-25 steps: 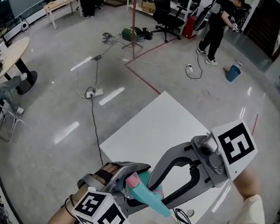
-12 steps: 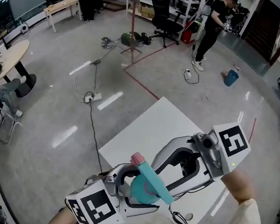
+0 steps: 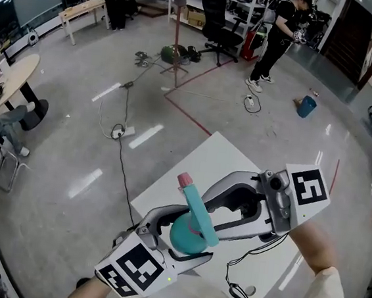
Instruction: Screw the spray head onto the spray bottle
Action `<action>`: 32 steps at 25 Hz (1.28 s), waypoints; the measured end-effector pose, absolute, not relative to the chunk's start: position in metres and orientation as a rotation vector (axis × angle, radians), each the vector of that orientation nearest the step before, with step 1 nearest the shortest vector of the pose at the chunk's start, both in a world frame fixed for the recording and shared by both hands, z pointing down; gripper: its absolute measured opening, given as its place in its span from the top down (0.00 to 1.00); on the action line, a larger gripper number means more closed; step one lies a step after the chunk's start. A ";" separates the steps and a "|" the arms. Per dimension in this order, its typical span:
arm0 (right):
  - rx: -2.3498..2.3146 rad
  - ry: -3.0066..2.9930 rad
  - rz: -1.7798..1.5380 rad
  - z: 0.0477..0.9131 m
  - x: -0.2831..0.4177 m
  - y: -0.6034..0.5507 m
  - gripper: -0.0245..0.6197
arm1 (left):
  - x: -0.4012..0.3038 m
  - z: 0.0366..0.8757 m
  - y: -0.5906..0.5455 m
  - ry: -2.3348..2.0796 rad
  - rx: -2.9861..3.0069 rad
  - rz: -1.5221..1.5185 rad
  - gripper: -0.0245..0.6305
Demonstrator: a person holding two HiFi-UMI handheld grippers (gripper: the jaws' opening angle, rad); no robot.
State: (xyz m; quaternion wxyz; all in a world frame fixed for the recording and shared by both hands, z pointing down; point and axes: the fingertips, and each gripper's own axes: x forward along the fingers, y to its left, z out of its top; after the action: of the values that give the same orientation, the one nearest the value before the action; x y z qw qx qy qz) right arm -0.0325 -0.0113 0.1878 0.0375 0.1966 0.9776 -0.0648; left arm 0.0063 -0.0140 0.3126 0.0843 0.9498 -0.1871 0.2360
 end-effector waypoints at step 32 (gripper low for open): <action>0.071 3.155 -0.037 0.213 -0.007 -0.057 0.57 | -0.023 0.327 -0.049 -0.726 3.025 0.669 0.32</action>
State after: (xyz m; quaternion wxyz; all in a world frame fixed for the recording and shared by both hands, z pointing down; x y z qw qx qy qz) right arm -0.0069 -0.0572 0.2129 -0.0072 0.0224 0.9997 -0.0116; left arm -0.0233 -0.0489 0.3269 -0.0203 0.9505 -0.2281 0.2102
